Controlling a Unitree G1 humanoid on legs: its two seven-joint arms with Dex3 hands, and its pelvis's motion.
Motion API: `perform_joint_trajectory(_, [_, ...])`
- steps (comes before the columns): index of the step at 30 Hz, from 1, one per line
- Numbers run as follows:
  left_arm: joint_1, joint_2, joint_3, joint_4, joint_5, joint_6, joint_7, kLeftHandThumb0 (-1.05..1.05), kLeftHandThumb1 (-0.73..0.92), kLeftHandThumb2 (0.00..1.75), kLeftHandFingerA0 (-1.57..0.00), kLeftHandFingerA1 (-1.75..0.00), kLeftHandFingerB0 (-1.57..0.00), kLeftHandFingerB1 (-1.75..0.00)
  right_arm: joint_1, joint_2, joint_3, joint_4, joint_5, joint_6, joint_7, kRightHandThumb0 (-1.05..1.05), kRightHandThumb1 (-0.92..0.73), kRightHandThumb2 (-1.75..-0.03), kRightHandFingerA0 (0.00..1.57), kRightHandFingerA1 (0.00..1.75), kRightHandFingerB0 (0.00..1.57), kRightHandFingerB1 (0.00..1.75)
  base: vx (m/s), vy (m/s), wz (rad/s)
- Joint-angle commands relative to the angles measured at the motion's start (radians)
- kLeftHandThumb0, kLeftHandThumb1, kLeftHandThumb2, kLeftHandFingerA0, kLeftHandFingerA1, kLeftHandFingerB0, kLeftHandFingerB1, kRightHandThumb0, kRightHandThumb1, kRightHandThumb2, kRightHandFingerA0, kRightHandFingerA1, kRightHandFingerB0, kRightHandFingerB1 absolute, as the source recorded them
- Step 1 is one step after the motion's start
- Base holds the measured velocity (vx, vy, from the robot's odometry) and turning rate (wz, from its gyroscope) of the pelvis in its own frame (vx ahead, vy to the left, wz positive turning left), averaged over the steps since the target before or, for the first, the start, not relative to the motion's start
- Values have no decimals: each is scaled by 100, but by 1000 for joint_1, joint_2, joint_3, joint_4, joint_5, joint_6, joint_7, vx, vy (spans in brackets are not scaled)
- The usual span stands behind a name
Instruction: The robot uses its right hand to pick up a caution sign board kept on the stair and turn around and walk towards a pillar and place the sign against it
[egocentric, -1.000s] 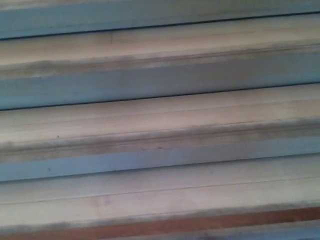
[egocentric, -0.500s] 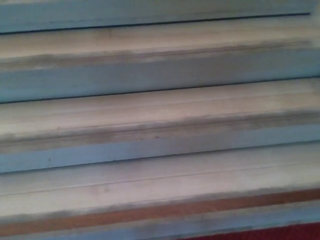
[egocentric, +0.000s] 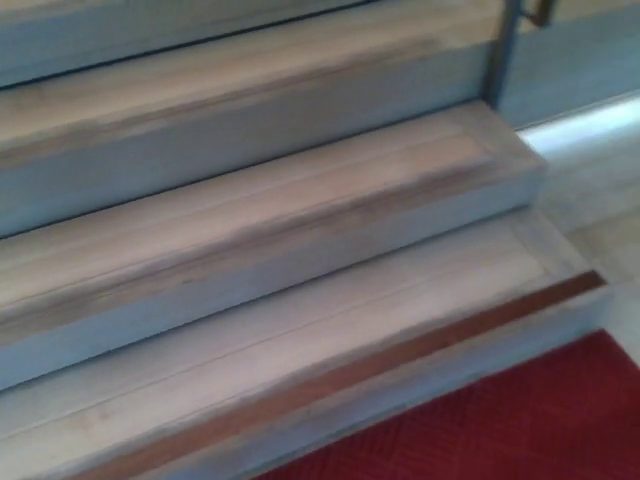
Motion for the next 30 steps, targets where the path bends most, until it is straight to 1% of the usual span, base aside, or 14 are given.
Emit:
perform_joint_trajectory(1, [1,10,5,-19,-18,-63,-4,-32,42,67,-113,-69,-97,-65,-29,12,-31,4,120,-32,39,-11,-60,-91,94,160,90,96,-21,313,-46])
perform_joint_trajectory(2, [1,10,5,-19,-18,-63,-4,-32,42,67,-113,-69,-97,-65,-32,15,-34,5,124,-35,47,-11,-60,-91,94,160,90,96,-33,437,-64])
perform_joint_trajectory(3, [4,14,1,-15,-10,-66,1,-33,43,67,-111,-68,-97,-65,-42,11,-38,27,124,-41,54,-13,-63,-87,91,162,85,97,-51,432,-91])
perform_joint_trajectory(4, [3,13,4,-11,-14,-66,-3,-33,43,66,-113,-66,-99,-64,-40,11,-44,28,122,-37,63,-9,-58,-93,93,162,88,98,-36,159,-90])
perform_joint_trajectory(6, [1,13,9,-5,-20,-65,-10,-33,43,66,-113,-66,-99,-64,-39,14,-55,29,125,-34,83,-9,-58,-93,93,162,88,98,-9,126,-87])
perform_joint_trajectory(9, [1,13,9,-4,-20,-66,-10,-33,43,66,-113,-66,-99,-64,-46,22,-62,33,138,-43,106,-9,-58,-93,93,162,88,98,-55,18,-74])
perform_joint_trajectory(10, [-1,12,10,0,-20,-62,-6,-34,44,64,-116,-67,-99,-64,-47,16,-61,37,141,-40,116,-5,-54,-99,92,160,89,96,-61,-39,-87])
perform_joint_trajectory(13, [-4,13,7,8,-15,-56,11,-34,43,64,-116,-67,-99,-65,-53,7,-63,45,154,-36,143,-5,-54,-99,92,160,89,95,-58,-109,-91])
perform_joint_trajectory(18, [-1,8,14,3,-26,-58,4,-35,41,63,-116,-69,-102,-65,-48,8,-62,38,188,-10,188,-9,-54,-100,93,155,90,96,-66,-164,-99])
perform_joint_trajectory(20, [3,5,16,-5,-29,-59,-1,-35,42,64,-113,-69,-100,-65,-45,5,-64,36,197,1,200,-8,-54,-101,93,155,90,96,-105,-88,-89])
perform_joint_trajectory(23, [12,2,7,-15,-17,-64,9,-37,42,63,-115,-69,-101,-65,-51,0,-67,36,213,19,223,-9,-54,-103,94,154,90,98,-79,-54,-92])
perform_joint_trajectory(26, [13,3,0,-16,-10,-61,18,-36,43,63,-112,-68,-98,-65,-52,0,-69,34,226,33,241,-8,-53,-103,94,154,91,98,-73,8,-104])
perform_joint_trajectory(27, [10,2,4,-18,-18,-57,13,-33,42,65,-111,-69,-98,-65,-65,1,-74,31,221,48,245,-7,-55,-98,95,156,90,98,-7,128,-100])
perform_joint_trajectory(30, [10,2,5,-17,-20,-57,15,-34,43,64,-111,-68,-97,-64,-83,10,-86,22,211,82,255,-5,-53,-101,95,155,91,98,9,152,-103])
